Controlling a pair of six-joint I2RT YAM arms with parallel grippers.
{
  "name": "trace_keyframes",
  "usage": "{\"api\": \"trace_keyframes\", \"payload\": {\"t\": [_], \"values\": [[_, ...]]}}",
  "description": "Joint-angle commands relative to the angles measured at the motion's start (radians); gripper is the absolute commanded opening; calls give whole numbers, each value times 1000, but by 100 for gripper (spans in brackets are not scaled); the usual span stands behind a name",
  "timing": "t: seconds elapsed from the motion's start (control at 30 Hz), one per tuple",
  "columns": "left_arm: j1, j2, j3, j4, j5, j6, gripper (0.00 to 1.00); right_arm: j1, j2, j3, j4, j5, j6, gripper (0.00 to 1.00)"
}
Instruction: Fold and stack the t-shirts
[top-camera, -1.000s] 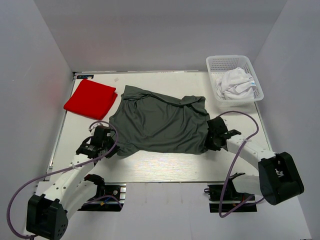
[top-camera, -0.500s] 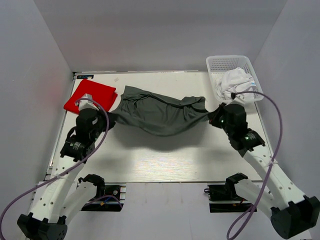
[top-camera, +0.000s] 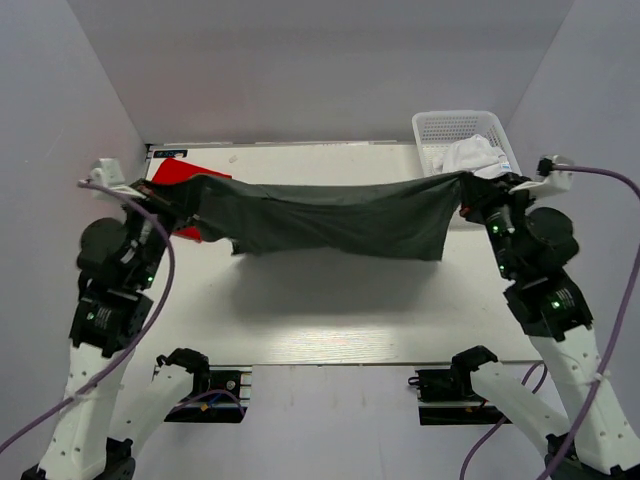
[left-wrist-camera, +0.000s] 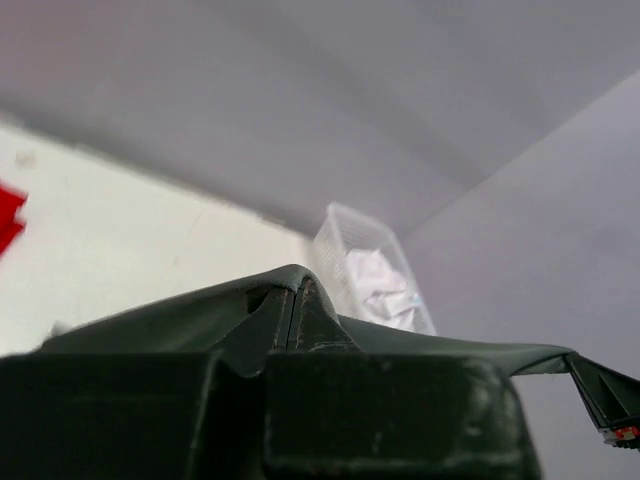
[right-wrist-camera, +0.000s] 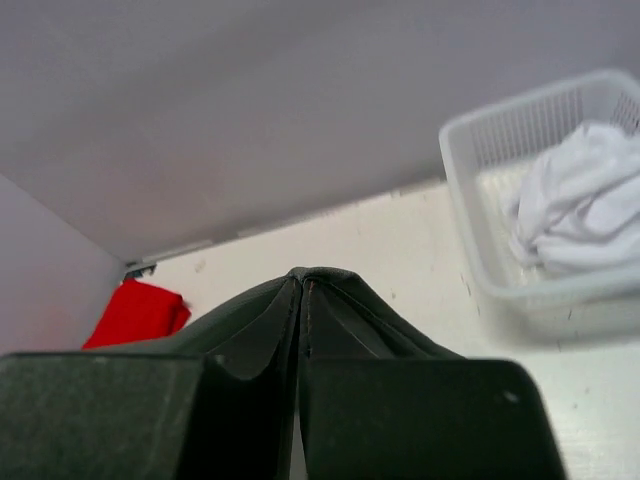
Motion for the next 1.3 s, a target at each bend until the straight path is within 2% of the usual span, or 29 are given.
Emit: {"api": "trace_keyframes", "payload": {"t": [0.0,0.07,0.1,0.3,0.4,0.53,0.7,0.83,0.93,1.0,1.03,1.1,1.13,1.17,1.23,1.27], "values": [[17,-41,111,36,12,66,0,1,-35,115,17,-6,-95,0],[17,-50,206,36,43,105,0,1,-46,224,-38,-8,-133,0],[17,-50,207,36,43,106,0,-2,-46,225,-51,-8,-141,0],[17,-30,426,-24,132,169,0,-2,-86,355,-97,-26,-178,0],[17,-30,444,-24,118,169,0,1,-109,370,-81,-61,-213,0],[17,25,470,-15,88,178,0,1,-94,358,-58,5,-240,0],[17,155,458,0,55,199,0,1,-4,269,17,78,-247,0],[15,379,428,-24,-49,210,3,-4,127,160,93,133,-235,0],[15,497,342,-9,-119,178,7,-7,240,64,133,180,-192,0],[26,595,224,55,-130,169,9,-21,344,-25,173,163,-147,0],[26,632,193,115,-121,169,12,-27,377,-45,207,129,-139,0],[38,760,154,144,-86,169,44,-54,490,-74,228,48,-121,0],[51,810,154,144,-86,169,62,-61,574,-69,232,19,-122,0],[51,859,173,161,-86,184,99,-74,615,-37,222,-13,-124,0],[65,1004,252,122,-107,184,100,-88,774,29,166,-75,-109,0],[75,1048,292,96,-107,184,100,-94,829,84,149,-92,-107,5]]}}
